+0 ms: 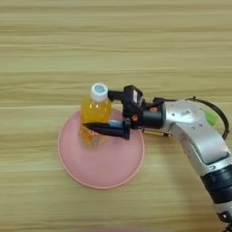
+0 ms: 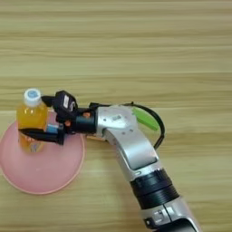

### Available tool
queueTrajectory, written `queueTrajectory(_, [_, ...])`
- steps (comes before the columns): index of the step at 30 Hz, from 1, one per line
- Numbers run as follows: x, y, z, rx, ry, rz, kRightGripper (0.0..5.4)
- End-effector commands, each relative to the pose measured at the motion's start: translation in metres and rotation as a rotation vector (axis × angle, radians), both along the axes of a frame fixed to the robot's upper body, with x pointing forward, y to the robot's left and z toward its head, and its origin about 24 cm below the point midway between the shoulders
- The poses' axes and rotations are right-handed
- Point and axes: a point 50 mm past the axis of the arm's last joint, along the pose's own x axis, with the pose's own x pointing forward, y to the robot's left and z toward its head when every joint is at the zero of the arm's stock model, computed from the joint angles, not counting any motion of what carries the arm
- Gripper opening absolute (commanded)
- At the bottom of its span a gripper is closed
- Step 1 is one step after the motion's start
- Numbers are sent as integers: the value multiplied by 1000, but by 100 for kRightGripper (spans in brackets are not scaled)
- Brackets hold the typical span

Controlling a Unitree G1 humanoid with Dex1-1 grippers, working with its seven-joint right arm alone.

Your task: Move the objects on the table

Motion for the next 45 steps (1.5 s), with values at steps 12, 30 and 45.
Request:
queueTrajectory(12, [71,-42,74,135,-250,-605,352])
queueTrajectory(30, [98,-52,29,5,-113,-751,352])
queueTrajectory(45, [102,-44,-2,-103,-92,-734,352])
